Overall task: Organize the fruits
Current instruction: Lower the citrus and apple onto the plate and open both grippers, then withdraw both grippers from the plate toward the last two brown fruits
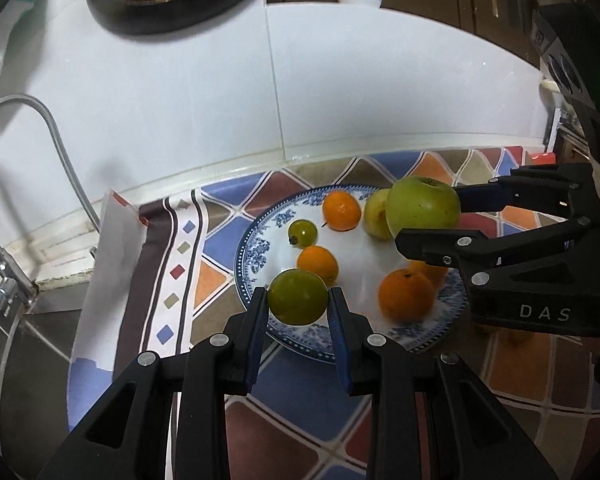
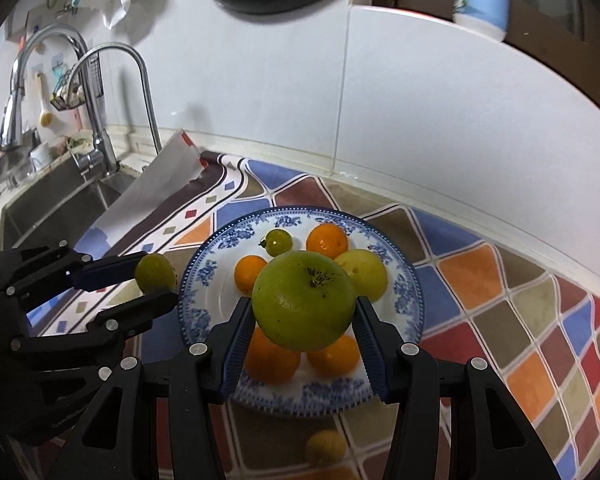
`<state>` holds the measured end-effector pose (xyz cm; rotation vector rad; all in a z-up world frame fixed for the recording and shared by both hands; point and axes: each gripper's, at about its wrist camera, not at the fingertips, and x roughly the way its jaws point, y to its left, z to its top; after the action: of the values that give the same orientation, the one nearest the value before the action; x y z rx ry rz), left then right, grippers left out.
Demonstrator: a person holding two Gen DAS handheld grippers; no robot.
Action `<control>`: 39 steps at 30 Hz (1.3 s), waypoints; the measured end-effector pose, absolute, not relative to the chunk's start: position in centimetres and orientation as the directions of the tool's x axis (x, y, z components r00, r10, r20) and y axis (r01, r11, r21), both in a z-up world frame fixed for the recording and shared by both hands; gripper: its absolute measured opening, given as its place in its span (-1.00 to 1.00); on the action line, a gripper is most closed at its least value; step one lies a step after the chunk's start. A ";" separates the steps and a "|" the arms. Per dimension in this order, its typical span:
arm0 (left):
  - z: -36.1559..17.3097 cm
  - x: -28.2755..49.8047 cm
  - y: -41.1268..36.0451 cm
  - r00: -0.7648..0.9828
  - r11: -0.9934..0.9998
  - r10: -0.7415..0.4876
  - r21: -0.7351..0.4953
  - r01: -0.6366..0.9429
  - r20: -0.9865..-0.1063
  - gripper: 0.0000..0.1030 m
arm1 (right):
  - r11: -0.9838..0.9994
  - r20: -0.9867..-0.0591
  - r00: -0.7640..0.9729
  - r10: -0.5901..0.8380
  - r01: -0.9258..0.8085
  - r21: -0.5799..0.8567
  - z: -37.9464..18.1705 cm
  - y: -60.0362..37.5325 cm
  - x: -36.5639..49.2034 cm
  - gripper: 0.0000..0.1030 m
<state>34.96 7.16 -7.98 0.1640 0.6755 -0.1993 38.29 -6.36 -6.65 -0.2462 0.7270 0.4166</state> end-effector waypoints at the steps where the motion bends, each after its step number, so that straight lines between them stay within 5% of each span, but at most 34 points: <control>1: -8.3 35.4 7.2 0.758 0.968 -0.129 0.083 0.235 -0.639 -0.42 | 0.887 -0.691 0.666 0.283 -0.456 -0.077 -6.9 -6.1 38.7 -0.02; 13: -9.7 37.5 7.3 0.720 0.964 -0.138 0.075 0.256 -0.680 -0.39 | 0.875 -0.716 0.638 0.282 -0.478 -0.082 -8.4 -5.4 41.3 -0.01; 20: -8.7 36.5 8.1 0.736 0.975 -0.114 0.065 0.210 -0.667 -0.15 | 0.895 -0.686 0.678 0.264 -0.438 -0.088 -7.7 -6.1 40.5 0.23; 39: -2.4 27.8 6.6 0.848 0.978 -0.099 0.108 0.180 -0.520 0.36 | 0.941 -0.551 0.811 0.198 -0.315 -0.125 -1.6 -9.4 30.9 0.40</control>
<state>27.79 6.60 -2.36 0.1548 0.5383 -0.1480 30.86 -9.40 -1.60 -0.2156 0.5629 0.2759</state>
